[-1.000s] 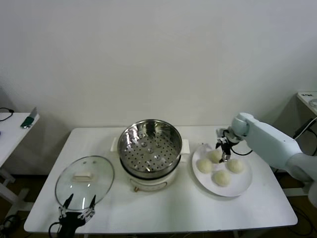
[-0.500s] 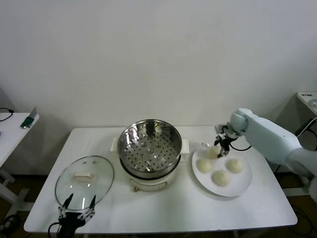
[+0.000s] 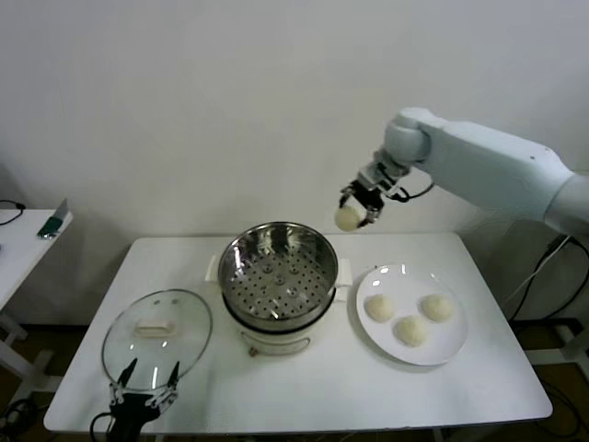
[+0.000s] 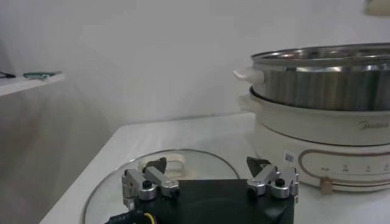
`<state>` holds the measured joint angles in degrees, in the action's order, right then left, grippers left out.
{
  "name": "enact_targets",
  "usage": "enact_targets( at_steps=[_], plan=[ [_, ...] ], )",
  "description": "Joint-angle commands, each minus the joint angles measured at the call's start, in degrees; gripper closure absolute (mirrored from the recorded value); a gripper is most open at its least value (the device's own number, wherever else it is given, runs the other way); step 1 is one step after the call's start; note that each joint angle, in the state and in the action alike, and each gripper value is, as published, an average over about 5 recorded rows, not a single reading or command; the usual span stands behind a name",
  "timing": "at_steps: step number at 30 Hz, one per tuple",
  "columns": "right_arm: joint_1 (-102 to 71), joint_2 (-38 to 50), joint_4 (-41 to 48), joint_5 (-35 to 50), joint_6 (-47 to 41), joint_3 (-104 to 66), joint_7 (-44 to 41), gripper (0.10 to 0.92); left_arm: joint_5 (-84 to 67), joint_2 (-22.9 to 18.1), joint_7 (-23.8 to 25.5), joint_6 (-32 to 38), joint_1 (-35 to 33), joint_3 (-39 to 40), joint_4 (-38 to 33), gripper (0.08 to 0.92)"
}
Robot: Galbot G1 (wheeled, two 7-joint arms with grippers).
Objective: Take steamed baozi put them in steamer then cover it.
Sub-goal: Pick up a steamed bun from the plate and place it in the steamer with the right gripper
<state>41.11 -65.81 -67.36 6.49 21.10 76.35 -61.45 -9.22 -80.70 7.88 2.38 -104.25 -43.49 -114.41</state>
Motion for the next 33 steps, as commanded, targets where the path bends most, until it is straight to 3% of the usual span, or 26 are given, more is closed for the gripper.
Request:
enact_targets(
  at_steps=[1,8,15,24,33],
  plan=[
    [0.98,-12.29,-2.37,-8.73,15.77,4.21,2.35,0.364,0.58,0.13,-0.01,0.32,-0.24,0.14,-0.15,0.177],
    [-10.22,-17.04,10.27,-20.29,19.24,0.86,4.74,0.364,0.71,-0.15,-0.05,0.58,-0.65,0.26,-0.64,0.177],
    [-15.5,-20.06,20.19,-26.42,21.88,-3.73,7.1,0.364,0.73,-0.01,-0.1,1.03,-0.8,0.18,-0.6,0.177],
    [-18.05,-23.58,29.65,-30.26,23.63,-7.68,8.25,0.364,0.62,0.05,-0.14,1.28,-0.64,0.34,-0.55,0.177],
    [-19.07,-24.59,32.6,-30.3,24.11,-7.91,7.82,0.364,0.35,0.27,-0.13,1.24,-0.36,0.43,-0.32,0.177]
  ],
)
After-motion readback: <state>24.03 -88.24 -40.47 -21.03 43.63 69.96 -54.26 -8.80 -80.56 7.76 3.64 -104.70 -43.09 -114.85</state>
